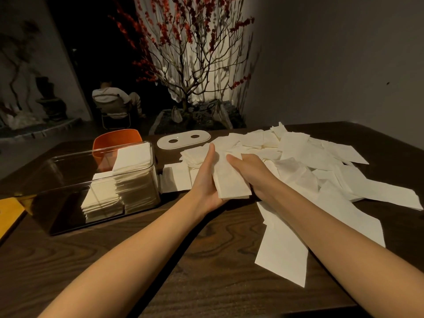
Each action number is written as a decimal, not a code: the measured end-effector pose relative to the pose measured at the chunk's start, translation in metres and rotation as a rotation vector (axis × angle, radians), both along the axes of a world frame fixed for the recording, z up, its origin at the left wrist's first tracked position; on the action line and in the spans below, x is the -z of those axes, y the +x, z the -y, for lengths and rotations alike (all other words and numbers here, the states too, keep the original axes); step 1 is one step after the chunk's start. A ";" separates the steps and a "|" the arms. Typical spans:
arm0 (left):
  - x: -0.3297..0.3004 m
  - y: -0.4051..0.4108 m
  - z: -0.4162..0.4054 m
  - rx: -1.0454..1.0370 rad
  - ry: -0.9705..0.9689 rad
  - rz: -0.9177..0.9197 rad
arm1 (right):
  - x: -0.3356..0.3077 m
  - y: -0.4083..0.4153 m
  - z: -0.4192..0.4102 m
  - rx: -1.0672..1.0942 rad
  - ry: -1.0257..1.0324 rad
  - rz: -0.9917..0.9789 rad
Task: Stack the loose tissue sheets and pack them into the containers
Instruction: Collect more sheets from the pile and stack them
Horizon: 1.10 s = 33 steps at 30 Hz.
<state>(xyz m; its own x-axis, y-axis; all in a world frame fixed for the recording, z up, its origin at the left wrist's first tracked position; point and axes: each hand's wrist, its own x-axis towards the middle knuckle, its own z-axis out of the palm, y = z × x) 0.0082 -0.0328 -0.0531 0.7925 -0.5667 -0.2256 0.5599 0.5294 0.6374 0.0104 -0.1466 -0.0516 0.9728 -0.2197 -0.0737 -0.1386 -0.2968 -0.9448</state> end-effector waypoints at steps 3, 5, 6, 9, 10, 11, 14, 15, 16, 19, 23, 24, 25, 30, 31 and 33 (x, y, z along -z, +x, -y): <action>0.002 0.000 0.002 0.001 0.005 -0.008 | 0.006 0.002 -0.006 -0.005 -0.070 0.036; 0.004 0.001 0.001 -0.022 0.003 -0.012 | 0.007 0.003 -0.006 -0.010 -0.091 0.060; 0.004 0.002 -0.001 -0.035 0.008 -0.012 | 0.007 0.004 -0.005 -0.003 -0.100 0.075; 0.001 0.005 -0.006 -0.070 -0.019 -0.043 | 0.005 0.006 0.003 0.030 -0.106 0.156; 0.001 0.007 -0.007 -0.082 -0.031 -0.054 | 0.005 0.006 0.006 0.022 -0.146 0.181; 0.001 0.009 -0.009 -0.097 -0.034 -0.061 | 0.004 0.005 0.009 0.008 -0.208 0.206; 0.002 0.016 -0.011 -0.143 -0.011 -0.067 | 0.007 0.009 0.019 0.006 -0.496 0.266; 0.002 0.018 -0.012 -0.151 -0.001 -0.068 | 0.008 0.010 0.022 -0.003 -0.604 0.277; 0.002 0.018 -0.012 -0.157 0.009 -0.072 | 0.011 0.011 0.025 -0.023 -0.708 0.280; 0.001 0.020 -0.014 -0.167 0.038 -0.079 | 0.015 0.013 0.032 -0.095 -1.041 0.290; 0.003 0.027 -0.016 -0.200 0.072 -0.064 | 0.017 0.020 0.039 -0.126 -1.294 0.277; 0.003 0.028 -0.016 -0.210 0.075 -0.064 | 0.017 0.021 0.040 -0.108 -1.327 0.259; 0.003 0.030 -0.016 -0.220 0.081 -0.065 | 0.017 0.023 0.041 -0.085 -1.354 0.233; 0.001 0.035 -0.013 -0.217 0.102 -0.060 | 0.019 0.029 0.048 0.028 -1.318 0.111; 0.001 0.036 -0.012 -0.225 0.120 -0.047 | 0.020 0.030 0.050 0.044 -1.319 0.124; 0.003 0.036 -0.009 -0.230 0.147 -0.021 | 0.023 0.031 0.052 0.064 -1.341 0.146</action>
<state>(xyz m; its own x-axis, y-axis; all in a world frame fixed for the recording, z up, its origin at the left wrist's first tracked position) 0.0444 -0.0242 -0.0562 0.8909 -0.3318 -0.3101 0.4495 0.5466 0.7065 0.0417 -0.1986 -0.0744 0.9386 -0.0853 0.3341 -0.1110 -0.9921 0.0585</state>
